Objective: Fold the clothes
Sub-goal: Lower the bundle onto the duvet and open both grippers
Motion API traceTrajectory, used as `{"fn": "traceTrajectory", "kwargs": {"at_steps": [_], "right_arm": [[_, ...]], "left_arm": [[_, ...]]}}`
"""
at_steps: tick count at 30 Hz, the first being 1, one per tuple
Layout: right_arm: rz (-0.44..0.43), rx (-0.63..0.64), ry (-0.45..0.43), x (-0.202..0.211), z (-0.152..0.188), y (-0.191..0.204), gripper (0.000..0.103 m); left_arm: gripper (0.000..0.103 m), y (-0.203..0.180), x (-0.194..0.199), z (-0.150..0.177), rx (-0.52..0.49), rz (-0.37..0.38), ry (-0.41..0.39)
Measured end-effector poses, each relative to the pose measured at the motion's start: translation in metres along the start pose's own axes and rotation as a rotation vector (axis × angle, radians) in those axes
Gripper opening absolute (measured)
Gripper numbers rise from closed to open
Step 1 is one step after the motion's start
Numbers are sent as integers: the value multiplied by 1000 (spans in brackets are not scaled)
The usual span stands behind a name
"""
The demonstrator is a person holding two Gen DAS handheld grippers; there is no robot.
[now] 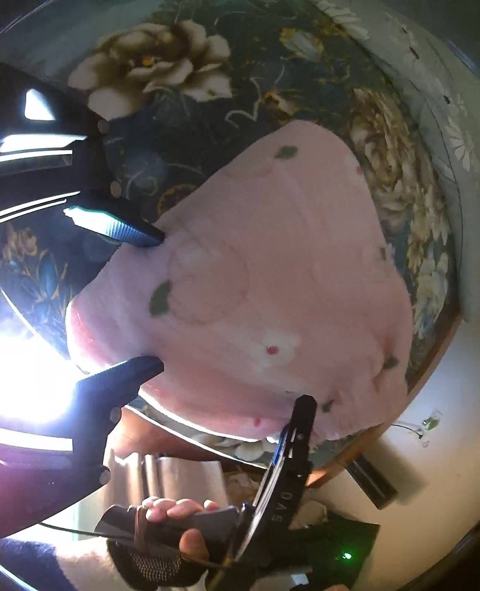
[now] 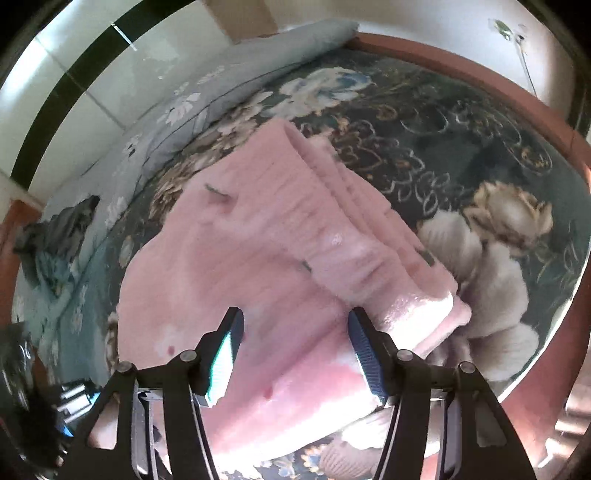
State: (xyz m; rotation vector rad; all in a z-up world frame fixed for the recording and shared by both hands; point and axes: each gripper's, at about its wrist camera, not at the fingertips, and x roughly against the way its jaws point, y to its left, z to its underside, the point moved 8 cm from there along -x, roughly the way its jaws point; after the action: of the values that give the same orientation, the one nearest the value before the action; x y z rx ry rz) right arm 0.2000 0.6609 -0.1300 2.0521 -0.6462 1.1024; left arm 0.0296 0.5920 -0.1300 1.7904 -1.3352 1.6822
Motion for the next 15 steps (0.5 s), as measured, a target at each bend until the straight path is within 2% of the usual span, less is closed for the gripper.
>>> {"fn": "traceTrajectory", "kwargs": {"at_steps": [3, 7, 10, 13, 15], "right_arm": [[13, 4, -36, 13, 2, 7, 60], [-9, -53, -145, 45, 20, 23, 61], [-16, -109, -155, 52, 53, 36, 68], [30, -133, -144, 52, 84, 48, 74], [18, -150, -141, 53, 101, 59, 76]], "left_arm": [[66, -4, 19, -1, -27, 28, -38], [66, 0, 49, 6, -61, 17, -126], [67, 6, 58, 22, -66, -3, -155], [78, 11, 64, 42, -51, -4, -149], [82, 16, 68, 51, -31, -5, -155]]}}
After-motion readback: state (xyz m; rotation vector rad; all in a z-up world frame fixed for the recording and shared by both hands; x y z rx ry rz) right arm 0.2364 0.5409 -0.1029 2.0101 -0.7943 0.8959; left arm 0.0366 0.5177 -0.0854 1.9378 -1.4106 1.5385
